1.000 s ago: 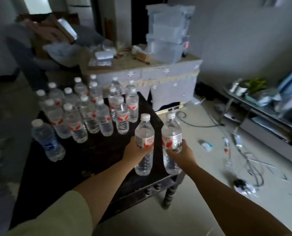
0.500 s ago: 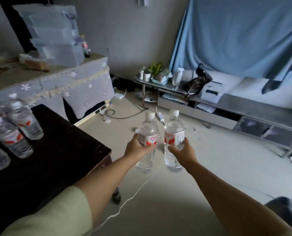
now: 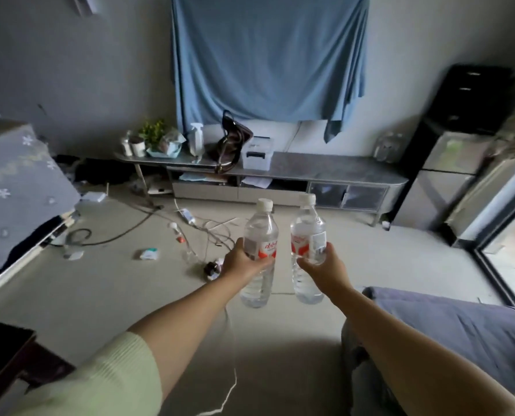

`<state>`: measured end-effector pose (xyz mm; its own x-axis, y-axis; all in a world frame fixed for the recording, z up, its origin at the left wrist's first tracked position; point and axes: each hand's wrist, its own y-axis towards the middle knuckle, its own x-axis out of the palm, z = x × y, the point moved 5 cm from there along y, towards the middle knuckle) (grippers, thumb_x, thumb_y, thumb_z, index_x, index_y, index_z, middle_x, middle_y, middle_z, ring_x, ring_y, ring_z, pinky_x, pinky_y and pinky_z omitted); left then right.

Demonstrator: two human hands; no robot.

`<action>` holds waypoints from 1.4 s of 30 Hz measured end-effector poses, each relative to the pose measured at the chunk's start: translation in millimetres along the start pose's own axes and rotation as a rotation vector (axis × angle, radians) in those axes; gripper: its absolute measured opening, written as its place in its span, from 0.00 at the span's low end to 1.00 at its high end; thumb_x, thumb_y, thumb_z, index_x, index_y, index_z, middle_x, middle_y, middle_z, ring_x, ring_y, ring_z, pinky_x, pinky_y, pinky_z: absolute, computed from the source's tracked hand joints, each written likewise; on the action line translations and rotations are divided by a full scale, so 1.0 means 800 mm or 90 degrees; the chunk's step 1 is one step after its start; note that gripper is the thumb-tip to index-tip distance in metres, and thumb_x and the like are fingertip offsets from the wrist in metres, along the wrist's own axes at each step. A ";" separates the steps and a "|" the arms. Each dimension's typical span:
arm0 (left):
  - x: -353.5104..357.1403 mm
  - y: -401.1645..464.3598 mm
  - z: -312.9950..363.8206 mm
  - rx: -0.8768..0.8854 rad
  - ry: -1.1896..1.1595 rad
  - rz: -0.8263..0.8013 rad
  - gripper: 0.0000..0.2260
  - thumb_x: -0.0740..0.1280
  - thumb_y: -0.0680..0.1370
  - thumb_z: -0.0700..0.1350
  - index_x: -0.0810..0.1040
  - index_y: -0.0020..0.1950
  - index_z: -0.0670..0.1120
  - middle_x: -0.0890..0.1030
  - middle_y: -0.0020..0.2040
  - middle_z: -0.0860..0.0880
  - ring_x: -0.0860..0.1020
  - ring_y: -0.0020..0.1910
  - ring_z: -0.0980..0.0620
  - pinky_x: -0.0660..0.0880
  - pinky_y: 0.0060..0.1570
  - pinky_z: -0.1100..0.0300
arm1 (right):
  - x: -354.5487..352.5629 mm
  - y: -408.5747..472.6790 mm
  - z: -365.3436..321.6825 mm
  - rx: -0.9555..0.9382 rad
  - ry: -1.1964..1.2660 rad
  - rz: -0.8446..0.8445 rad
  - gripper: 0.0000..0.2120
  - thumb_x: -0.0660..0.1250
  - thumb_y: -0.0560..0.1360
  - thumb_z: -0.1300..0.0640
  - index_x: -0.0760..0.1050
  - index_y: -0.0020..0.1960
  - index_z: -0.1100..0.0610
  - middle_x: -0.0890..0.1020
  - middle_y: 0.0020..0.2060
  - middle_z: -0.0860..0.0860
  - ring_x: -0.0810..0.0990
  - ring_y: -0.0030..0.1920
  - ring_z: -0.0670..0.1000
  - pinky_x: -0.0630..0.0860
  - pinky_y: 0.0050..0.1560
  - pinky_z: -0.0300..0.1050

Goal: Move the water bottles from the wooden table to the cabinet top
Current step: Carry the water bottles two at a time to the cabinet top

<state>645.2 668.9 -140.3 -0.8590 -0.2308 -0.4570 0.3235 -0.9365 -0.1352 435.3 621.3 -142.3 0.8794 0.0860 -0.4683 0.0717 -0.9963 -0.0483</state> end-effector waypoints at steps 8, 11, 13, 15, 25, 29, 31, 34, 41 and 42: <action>0.116 0.092 0.066 0.050 0.029 -0.109 0.27 0.76 0.65 0.57 0.70 0.59 0.52 0.79 0.52 0.53 0.77 0.46 0.52 0.69 0.37 0.63 | -0.093 0.070 0.058 0.058 0.003 0.111 0.20 0.75 0.70 0.51 0.66 0.54 0.49 0.75 0.40 0.40 0.74 0.39 0.37 0.66 0.35 0.30; 0.151 0.147 0.085 0.057 0.033 -0.154 0.28 0.76 0.66 0.55 0.70 0.61 0.51 0.79 0.54 0.51 0.77 0.49 0.50 0.71 0.44 0.60 | -0.114 0.117 0.068 0.073 0.006 0.147 0.19 0.75 0.70 0.52 0.67 0.54 0.50 0.76 0.41 0.42 0.74 0.38 0.37 0.66 0.35 0.30; 0.172 0.191 0.101 0.072 0.035 -0.184 0.29 0.76 0.66 0.55 0.70 0.62 0.50 0.79 0.55 0.50 0.78 0.50 0.49 0.71 0.45 0.60 | -0.125 0.155 0.070 0.084 0.011 0.175 0.19 0.75 0.70 0.52 0.68 0.54 0.50 0.77 0.42 0.44 0.75 0.39 0.41 0.67 0.36 0.32; 0.187 0.233 0.116 0.076 0.037 -0.206 0.28 0.76 0.66 0.55 0.70 0.62 0.50 0.80 0.56 0.50 0.78 0.50 0.49 0.71 0.45 0.59 | -0.135 0.189 0.072 0.099 0.024 0.200 0.19 0.75 0.70 0.52 0.68 0.54 0.51 0.78 0.43 0.45 0.76 0.41 0.44 0.69 0.38 0.35; 0.241 0.416 0.184 0.100 0.041 -0.281 0.28 0.75 0.66 0.55 0.71 0.62 0.51 0.81 0.55 0.50 0.79 0.51 0.49 0.76 0.52 0.54 | -0.165 0.346 0.071 0.143 0.062 0.283 0.19 0.76 0.68 0.54 0.70 0.54 0.52 0.80 0.45 0.48 0.79 0.45 0.50 0.73 0.48 0.44; 0.271 0.466 0.200 0.094 0.042 -0.293 0.28 0.75 0.64 0.55 0.72 0.62 0.51 0.81 0.54 0.51 0.79 0.51 0.49 0.77 0.53 0.53 | -0.183 0.402 0.082 0.158 0.056 0.289 0.19 0.76 0.68 0.53 0.71 0.54 0.53 0.80 0.45 0.49 0.79 0.46 0.51 0.73 0.47 0.44; 0.290 0.494 0.210 0.091 0.034 -0.294 0.29 0.75 0.63 0.55 0.72 0.62 0.53 0.81 0.54 0.52 0.79 0.51 0.50 0.76 0.53 0.54 | -0.194 0.436 0.091 0.158 0.061 0.290 0.20 0.76 0.68 0.53 0.71 0.55 0.54 0.81 0.46 0.49 0.80 0.46 0.51 0.74 0.48 0.45; 0.323 0.537 0.231 0.098 0.031 -0.298 0.27 0.75 0.63 0.55 0.74 0.60 0.53 0.82 0.53 0.52 0.80 0.51 0.51 0.77 0.54 0.52 | -0.214 0.492 0.103 0.150 0.080 0.285 0.20 0.76 0.68 0.53 0.71 0.55 0.54 0.81 0.45 0.49 0.80 0.45 0.50 0.74 0.47 0.44; 0.405 0.656 0.300 0.093 0.031 -0.276 0.22 0.76 0.65 0.52 0.75 0.56 0.54 0.82 0.48 0.55 0.80 0.49 0.53 0.75 0.46 0.60 | -0.274 0.647 0.138 0.125 0.120 0.250 0.19 0.76 0.69 0.58 0.71 0.55 0.53 0.80 0.43 0.47 0.78 0.40 0.39 0.70 0.33 0.30; 0.416 0.673 0.314 0.095 0.022 -0.271 0.19 0.76 0.65 0.51 0.75 0.53 0.55 0.82 0.46 0.56 0.80 0.48 0.54 0.74 0.43 0.63 | -0.283 0.668 0.141 0.124 0.120 0.241 0.20 0.76 0.69 0.58 0.71 0.56 0.53 0.81 0.43 0.47 0.78 0.40 0.39 0.70 0.33 0.30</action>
<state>434.2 21.4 -144.5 -0.8886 0.1896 -0.4177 -0.1187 -0.9746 -0.1900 221.4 70.5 -161.5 0.8981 -0.3049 -0.3170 -0.3452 -0.9353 -0.0782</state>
